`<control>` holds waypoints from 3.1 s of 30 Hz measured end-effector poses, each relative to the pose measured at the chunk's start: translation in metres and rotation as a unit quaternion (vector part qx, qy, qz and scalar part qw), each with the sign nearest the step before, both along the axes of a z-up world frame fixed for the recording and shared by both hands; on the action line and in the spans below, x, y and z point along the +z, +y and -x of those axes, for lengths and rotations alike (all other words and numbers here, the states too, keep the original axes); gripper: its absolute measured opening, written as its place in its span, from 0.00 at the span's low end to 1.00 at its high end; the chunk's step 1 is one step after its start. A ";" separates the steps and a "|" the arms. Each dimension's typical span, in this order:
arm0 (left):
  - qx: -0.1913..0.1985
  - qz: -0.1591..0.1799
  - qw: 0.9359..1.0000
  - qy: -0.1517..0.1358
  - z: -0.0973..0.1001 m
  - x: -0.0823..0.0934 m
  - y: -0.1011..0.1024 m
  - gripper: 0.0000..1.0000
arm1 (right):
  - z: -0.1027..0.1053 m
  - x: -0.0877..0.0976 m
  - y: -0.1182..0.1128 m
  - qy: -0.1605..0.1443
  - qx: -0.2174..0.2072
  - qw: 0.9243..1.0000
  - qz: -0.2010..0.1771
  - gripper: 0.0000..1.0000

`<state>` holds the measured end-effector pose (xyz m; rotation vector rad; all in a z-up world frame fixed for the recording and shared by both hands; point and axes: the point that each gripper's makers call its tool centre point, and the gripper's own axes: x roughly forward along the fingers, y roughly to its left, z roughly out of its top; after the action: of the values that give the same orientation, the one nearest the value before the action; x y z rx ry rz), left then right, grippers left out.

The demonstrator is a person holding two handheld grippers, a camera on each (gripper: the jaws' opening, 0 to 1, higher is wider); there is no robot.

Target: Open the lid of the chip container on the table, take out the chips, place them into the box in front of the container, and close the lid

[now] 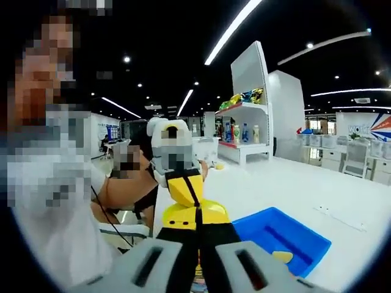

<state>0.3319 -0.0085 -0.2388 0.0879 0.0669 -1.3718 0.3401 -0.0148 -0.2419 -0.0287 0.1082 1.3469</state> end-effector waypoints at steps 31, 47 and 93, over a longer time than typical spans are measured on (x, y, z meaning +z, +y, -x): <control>0.048 0.054 0.995 -0.073 -0.011 0.017 0.041 0.53 | -0.019 0.025 -0.027 -0.087 -0.080 0.992 -0.043 0.27; 0.138 0.063 0.986 -0.066 -0.038 0.011 0.089 0.67 | -0.031 0.018 -0.054 -0.107 -0.111 0.988 -0.026 0.37; 0.267 -0.064 0.961 0.006 -0.076 -0.132 0.129 0.78 | -0.076 -0.100 -0.126 -0.070 -0.230 0.969 0.063 0.62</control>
<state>0.4078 0.1209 -0.3706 0.1572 0.1766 -0.8258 0.4162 -0.1407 -0.3417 -0.1951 0.0759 0.8688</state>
